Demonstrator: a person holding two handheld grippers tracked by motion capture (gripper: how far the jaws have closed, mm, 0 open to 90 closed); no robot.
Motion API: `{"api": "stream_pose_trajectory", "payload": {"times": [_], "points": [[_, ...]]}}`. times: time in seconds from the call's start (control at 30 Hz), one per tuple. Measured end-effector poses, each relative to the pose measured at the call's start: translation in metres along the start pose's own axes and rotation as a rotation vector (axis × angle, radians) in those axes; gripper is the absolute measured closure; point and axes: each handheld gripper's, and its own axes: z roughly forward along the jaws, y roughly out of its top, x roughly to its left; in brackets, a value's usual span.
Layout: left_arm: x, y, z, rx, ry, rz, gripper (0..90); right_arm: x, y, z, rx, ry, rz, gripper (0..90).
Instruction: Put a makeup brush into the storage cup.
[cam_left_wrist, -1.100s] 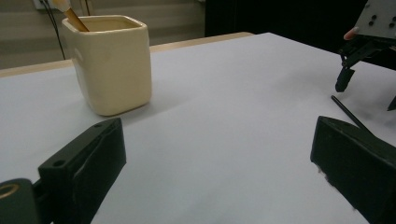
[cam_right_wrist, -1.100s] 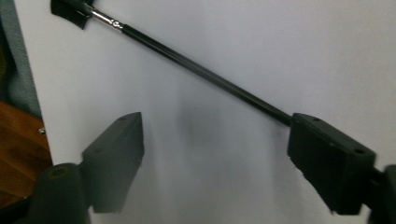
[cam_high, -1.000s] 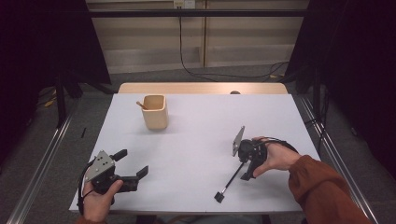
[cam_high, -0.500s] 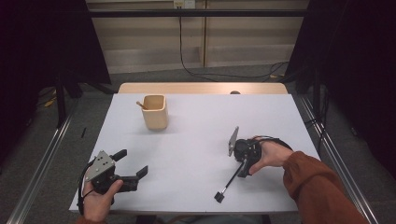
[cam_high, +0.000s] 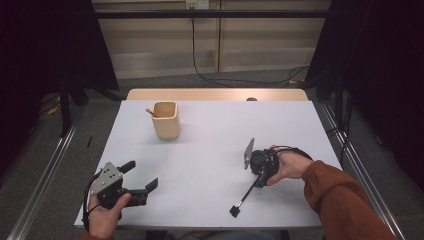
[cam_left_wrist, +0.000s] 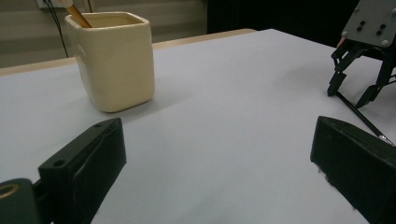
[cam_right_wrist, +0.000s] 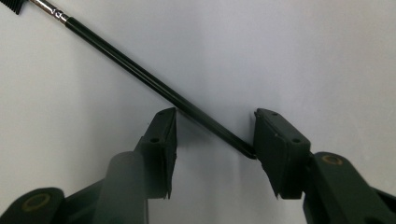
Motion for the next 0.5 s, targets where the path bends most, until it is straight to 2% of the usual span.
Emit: {"api": "stream_pose_trajectory", "payload": {"times": [0.13,0.4,0.5], "points": [[0.0000,-0.0003,-0.0005,-0.003,0.000,-0.001,3.5,0.0019,0.0010,-0.0006,0.009,-0.004,-0.003,57.7],[0.0000,0.0000,-0.0013,-0.003,-0.003,0.007,3.6,0.0022,0.0023,-0.0016,0.026,0.012,-0.008,78.2],[0.0004,-0.0005,-0.0011,-0.007,-0.002,0.005,3.6,0.0017,0.0024,-0.0017,0.032,0.021,-0.002,82.0]]}}
